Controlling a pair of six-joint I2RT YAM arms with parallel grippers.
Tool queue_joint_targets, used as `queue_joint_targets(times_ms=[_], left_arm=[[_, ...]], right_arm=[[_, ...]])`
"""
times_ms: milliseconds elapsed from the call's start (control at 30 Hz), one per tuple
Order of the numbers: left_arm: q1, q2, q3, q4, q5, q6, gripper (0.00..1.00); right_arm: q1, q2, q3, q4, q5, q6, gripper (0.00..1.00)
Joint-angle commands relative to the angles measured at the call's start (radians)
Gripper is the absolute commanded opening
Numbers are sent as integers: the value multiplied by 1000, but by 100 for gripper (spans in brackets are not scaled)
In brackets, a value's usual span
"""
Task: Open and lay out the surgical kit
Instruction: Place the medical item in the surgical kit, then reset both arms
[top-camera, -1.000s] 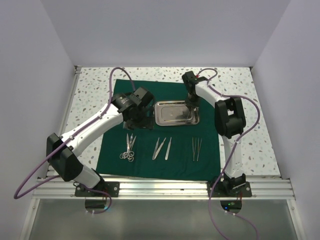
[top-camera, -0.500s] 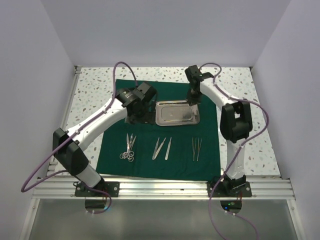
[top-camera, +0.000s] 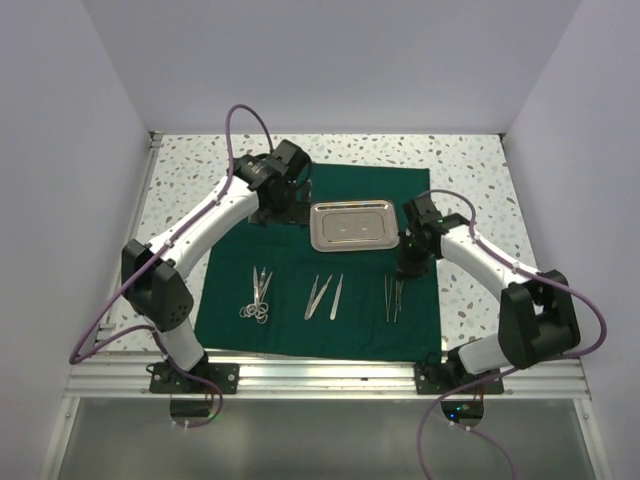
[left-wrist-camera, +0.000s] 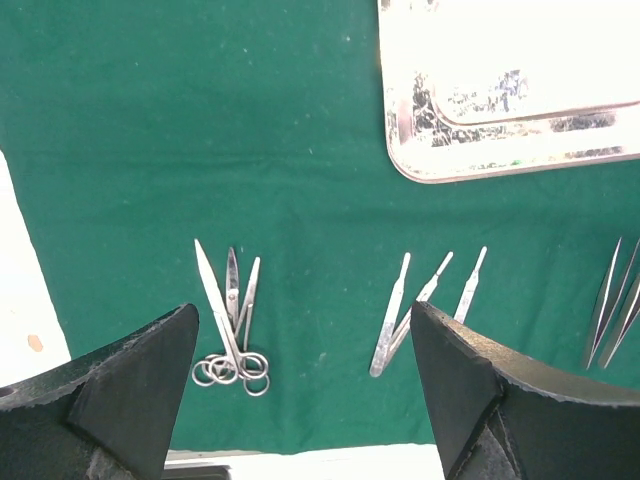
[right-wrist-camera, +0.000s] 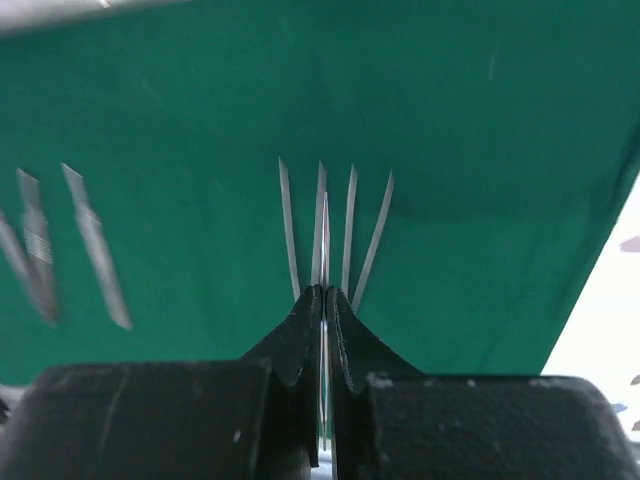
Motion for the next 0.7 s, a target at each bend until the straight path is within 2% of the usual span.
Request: queue_joint_targets(times_ms=[0, 33, 100, 133, 200, 233, 300, 333, 500, 533, 667], left_arm=[[21, 6, 49, 31, 21, 36, 90], [23, 9, 54, 29, 22, 39, 90], [29, 13, 62, 26, 26, 39, 90], [28, 15, 63, 25, 26, 39, 90], [29, 13, 66, 20, 24, 36, 90], [29, 12, 66, 20, 24, 33, 90], [29, 10, 65, 17, 22, 25, 90], [31, 10, 65, 15, 22, 22, 89], [32, 10, 112, -15, 16, 12, 89], [34, 10, 123, -21, 3, 12, 89], [44, -5, 151, -32, -54, 18, 88]], right_arm=[[-1, -97, -61, 81, -91, -48, 0], [-1, -102, -70, 81, -92, -54, 0], [-1, -110, -79, 75, -88, -60, 19], [-1, -111, -72, 72, -88, -62, 35], [-1, -119, -58, 49, -86, -63, 56], [-3, -125, -40, 43, -86, -62, 75], [-3, -133, -17, 7, -77, -62, 86], [-3, -136, 14, -9, -68, -60, 91], [-1, -191, 143, -112, -17, -68, 94], [-1, -214, 199, -117, -18, -71, 98], [1, -136, 361, -186, -3, -17, 98]])
